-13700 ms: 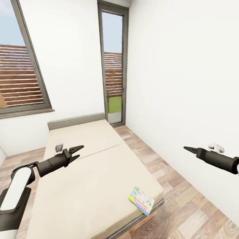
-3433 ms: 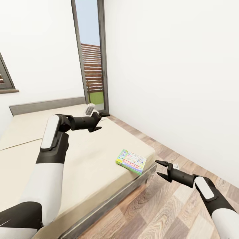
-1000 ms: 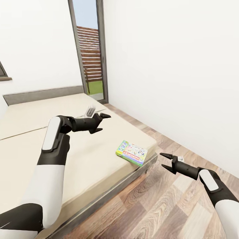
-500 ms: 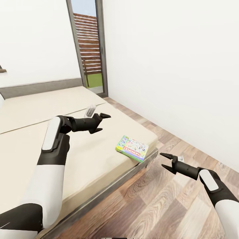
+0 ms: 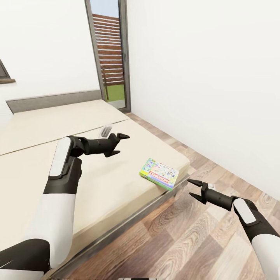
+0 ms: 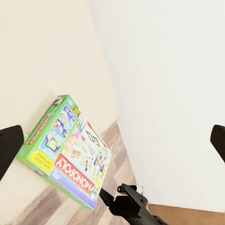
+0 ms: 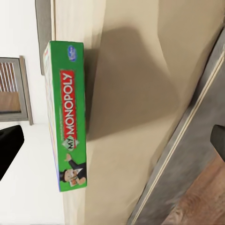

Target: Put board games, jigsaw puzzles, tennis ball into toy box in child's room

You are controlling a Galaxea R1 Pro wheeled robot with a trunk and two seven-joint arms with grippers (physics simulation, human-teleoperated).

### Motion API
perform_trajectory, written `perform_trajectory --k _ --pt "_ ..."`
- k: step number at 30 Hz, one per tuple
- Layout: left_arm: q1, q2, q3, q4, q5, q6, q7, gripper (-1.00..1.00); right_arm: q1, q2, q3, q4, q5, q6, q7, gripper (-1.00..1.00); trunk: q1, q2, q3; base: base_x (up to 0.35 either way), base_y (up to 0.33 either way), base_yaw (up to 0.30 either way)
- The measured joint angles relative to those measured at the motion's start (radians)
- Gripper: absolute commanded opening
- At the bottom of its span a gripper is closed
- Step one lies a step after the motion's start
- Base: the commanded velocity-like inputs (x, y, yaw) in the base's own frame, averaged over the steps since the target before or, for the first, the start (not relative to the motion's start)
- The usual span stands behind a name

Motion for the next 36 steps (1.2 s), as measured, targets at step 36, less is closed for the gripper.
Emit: perform_trajectory --k 36 --pt "0.008 0.000 0.000 0.001 -0.001 0.000 -0.001 1.00 0.001 0.012 0.013 -0.013 0.004 -0.001 0.002 1.00 0.000 0.000 0.000 0.000 0.000 0.042"
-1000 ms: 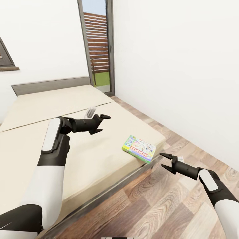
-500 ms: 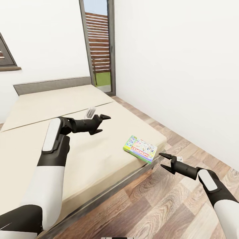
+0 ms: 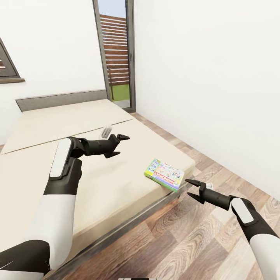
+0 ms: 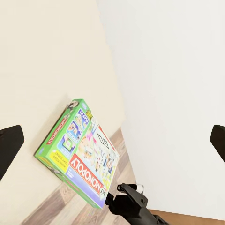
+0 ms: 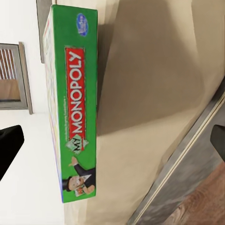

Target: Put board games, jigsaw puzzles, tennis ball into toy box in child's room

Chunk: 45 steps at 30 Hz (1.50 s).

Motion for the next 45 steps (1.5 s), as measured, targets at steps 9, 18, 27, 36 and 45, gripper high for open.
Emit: perform_trajectory --k 9,18,27,36,45 --pt "0.000 0.000 0.000 0.000 0.000 0.000 0.000 1.00 0.001 0.003 0.003 -0.002 0.000 0.001 0.000 1.00 0.000 0.000 0.000 0.000 0.000 0.092" --pt "0.000 0.000 0.000 0.000 -0.001 0.000 0.000 1.00 0.001 0.005 0.005 -0.005 0.001 0.001 0.000 1.00 0.000 0.000 0.000 0.000 0.000 0.087" --pt "0.000 -0.001 0.000 0.002 -0.001 0.000 0.000 1.00 0.001 0.007 0.007 -0.007 0.007 0.001 0.000 1.00 0.000 0.000 0.000 0.000 0.000 0.025" --pt "0.000 -0.001 0.000 0.005 -0.002 0.000 0.001 1.00 0.002 0.008 0.007 -0.008 0.031 0.001 0.000 1.00 0.000 0.000 0.000 0.000 0.000 0.007" --pt "0.000 -0.001 0.000 0.006 -0.002 -0.001 0.000 1.00 0.002 0.008 0.006 -0.008 0.041 0.001 0.000 1.00 0.000 0.000 0.000 0.000 0.000 0.002"
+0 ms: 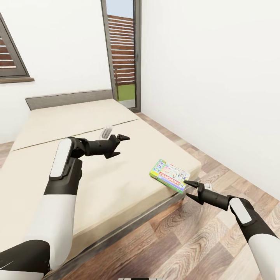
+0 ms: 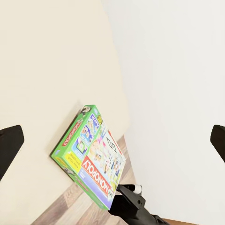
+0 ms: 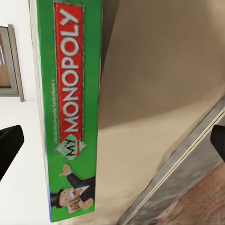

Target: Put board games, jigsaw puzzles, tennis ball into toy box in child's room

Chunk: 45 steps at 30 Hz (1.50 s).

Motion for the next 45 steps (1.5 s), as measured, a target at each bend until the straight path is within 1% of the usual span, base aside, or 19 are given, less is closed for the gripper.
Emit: perform_trajectory --k 20,31,45 --pt "0.000 0.000 -0.001 0.000 0.000 0.000 0.000 1.00 0.000 0.000 -0.001 0.000 0.003 0.000 0.002 1.00 0.000 0.000 0.000 0.000 0.000 0.002" --pt "0.000 0.000 -0.001 0.000 0.000 0.000 0.000 1.00 0.000 0.001 -0.001 0.000 0.003 -0.001 0.003 1.00 0.000 0.000 0.000 0.000 0.000 0.106" --pt "0.000 -0.001 -0.002 0.001 0.000 0.000 0.000 1.00 0.000 0.001 -0.001 0.000 0.004 -0.001 0.003 1.00 0.000 0.000 0.000 0.000 0.000 0.029"
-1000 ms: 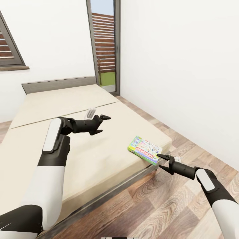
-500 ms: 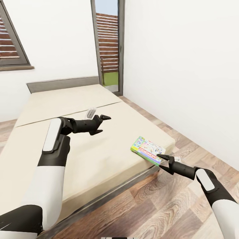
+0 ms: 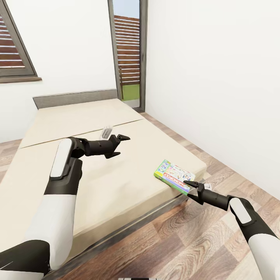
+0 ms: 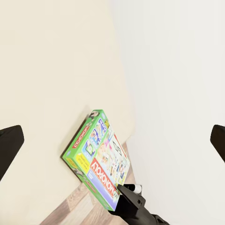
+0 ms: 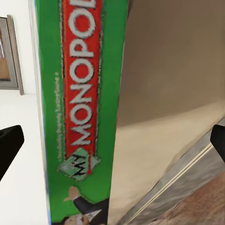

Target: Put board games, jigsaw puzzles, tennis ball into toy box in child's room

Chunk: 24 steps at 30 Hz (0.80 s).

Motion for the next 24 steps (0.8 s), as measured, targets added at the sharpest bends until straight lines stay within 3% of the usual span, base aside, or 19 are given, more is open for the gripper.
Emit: perform_trajectory --k 9,10,24 --pt "0.000 -0.001 0.000 0.000 0.000 0.000 0.000 1.00 0.000 0.000 0.000 0.000 0.001 0.000 -0.001 1.00 0.000 0.000 0.000 0.000 0.000 0.005" --pt "0.000 -0.001 0.000 0.000 0.000 0.000 0.000 1.00 0.000 0.000 0.000 0.000 0.001 0.000 -0.001 -1.00 0.000 0.000 0.000 0.000 0.000 0.002" --pt "0.000 -0.001 0.000 0.000 0.000 0.000 0.000 1.00 0.000 0.000 0.001 0.000 -0.006 0.003 -0.003 -1.00 0.000 0.000 0.000 0.000 0.000 0.000"
